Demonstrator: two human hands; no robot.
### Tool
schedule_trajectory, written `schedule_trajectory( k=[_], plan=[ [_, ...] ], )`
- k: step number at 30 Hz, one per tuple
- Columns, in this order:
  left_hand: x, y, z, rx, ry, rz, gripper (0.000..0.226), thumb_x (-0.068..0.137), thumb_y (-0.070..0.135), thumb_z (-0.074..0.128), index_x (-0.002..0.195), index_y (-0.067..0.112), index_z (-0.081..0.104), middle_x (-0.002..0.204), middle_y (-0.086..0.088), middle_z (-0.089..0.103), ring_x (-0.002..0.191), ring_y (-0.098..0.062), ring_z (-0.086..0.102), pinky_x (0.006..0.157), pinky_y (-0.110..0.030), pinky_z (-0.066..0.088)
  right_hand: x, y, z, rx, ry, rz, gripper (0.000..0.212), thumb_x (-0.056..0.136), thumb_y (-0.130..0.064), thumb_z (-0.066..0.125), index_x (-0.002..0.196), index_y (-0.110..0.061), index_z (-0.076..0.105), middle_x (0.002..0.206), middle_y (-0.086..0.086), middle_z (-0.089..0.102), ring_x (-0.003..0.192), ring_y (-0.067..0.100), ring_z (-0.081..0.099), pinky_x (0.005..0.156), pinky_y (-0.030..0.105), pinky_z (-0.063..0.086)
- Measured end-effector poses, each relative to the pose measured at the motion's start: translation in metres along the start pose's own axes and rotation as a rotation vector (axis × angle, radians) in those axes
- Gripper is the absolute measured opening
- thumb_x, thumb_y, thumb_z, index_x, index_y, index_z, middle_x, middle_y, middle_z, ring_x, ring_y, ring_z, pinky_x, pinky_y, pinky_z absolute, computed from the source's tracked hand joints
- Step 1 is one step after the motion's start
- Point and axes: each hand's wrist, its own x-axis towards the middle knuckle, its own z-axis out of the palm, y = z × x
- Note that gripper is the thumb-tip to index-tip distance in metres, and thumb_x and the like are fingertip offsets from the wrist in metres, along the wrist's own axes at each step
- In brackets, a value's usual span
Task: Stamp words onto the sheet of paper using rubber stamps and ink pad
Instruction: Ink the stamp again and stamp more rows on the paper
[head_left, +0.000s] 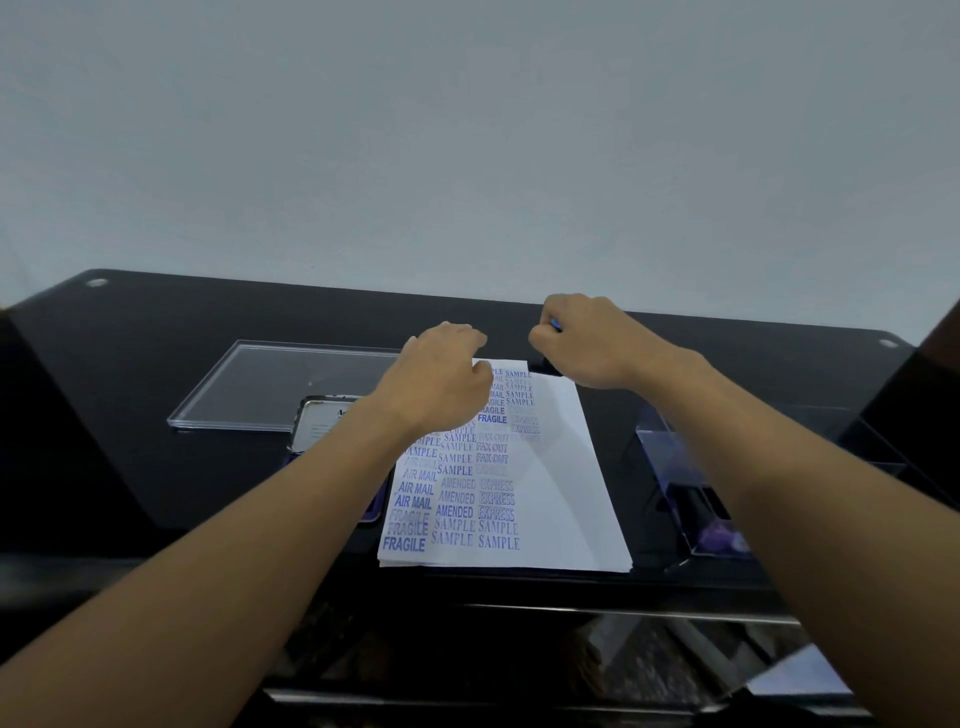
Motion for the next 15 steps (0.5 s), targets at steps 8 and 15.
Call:
schedule_trajectory(
  k=[8, 15],
  plan=[
    [-0.0041, -0.0019, -0.003, 0.002, -0.001, -0.012, 0.046, 0.103, 0.026, 0.039, 0.149, 0.016, 0.039, 0.157, -0.002, 0.035, 0.146, -0.02, 0.027, 0.121, -0.042, 0.02, -0.0015, -0.0009, -0.0025, -0.004, 0.003, -0.006, 0.017, 0.094, -0.029, 0.045, 0.081, -0.019, 0.051, 0.084, 0.0, 0.06, 0.072, 0.017, 0.053, 0.057, 0.032, 0.036],
    [-0.0078, -0.003, -0.0088, 0.004, 0.014, -0.011, 0.047, 0.103, 0.026, 0.039, 0.149, 0.015, 0.039, 0.157, -0.002, 0.035, 0.145, -0.019, 0.029, 0.12, -0.041, 0.022, -0.0035, -0.0049, -0.0038, 0.0, 0.013, -0.003, 0.02, 0.094, -0.029, 0.047, 0.081, -0.016, 0.054, 0.082, 0.004, 0.061, 0.07, 0.019, 0.054, 0.057, 0.031, 0.039]
  ],
)
